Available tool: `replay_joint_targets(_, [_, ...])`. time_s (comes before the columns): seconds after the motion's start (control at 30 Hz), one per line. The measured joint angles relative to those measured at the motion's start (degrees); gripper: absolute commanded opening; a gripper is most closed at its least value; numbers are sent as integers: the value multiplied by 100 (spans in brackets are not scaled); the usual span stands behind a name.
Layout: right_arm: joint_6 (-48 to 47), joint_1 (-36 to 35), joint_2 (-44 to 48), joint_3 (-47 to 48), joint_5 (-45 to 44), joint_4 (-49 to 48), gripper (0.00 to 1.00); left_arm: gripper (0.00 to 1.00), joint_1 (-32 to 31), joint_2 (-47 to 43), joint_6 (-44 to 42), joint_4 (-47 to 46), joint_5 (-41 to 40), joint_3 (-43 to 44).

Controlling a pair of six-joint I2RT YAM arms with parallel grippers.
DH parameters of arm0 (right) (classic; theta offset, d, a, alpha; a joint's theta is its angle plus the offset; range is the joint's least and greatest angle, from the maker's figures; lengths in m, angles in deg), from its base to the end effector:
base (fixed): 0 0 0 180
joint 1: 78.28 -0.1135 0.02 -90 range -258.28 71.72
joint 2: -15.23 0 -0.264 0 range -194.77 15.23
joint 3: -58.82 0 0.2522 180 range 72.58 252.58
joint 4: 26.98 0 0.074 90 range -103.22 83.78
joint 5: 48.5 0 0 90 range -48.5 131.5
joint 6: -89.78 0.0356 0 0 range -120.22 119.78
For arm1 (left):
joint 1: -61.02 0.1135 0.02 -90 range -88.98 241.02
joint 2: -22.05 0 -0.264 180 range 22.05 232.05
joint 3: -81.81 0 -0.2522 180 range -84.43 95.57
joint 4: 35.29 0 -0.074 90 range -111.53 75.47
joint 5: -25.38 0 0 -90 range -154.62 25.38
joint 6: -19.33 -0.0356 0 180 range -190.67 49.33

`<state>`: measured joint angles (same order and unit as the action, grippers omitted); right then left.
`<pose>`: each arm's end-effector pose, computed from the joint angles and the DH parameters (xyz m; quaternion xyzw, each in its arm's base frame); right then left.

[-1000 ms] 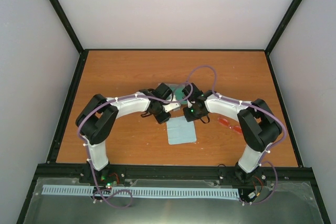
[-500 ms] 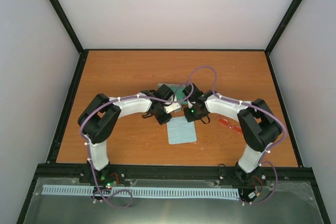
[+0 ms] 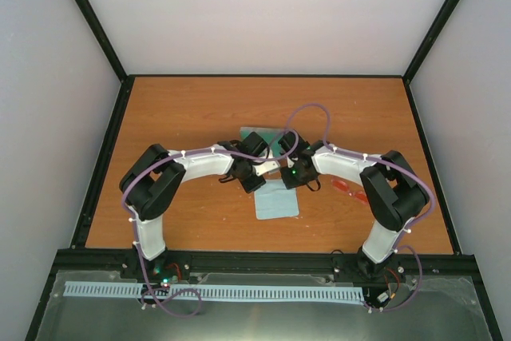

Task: Organize the sunglasses
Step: Fold the glasses cleaning cloth at the center of the board.

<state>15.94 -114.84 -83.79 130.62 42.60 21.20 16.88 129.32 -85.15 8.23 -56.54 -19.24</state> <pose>0.2512 0.1872 0.1528 -0.1768 0.9760 0.0649 0.1096 0.2509 -0.2504 0.1422 0.4919 0.8535 -0.1075 0.1344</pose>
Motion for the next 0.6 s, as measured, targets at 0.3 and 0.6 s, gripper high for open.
replay_joint_targets(0.3, [0, 22, 83, -68, -20, -85, 3, 0, -46, -7, -4, 39, -190, 66])
replay_joint_targets(0.6, [-7, 33, 350, -68, -26, -205, 3, 0, -50, -9, -11, 162, -389, 452])
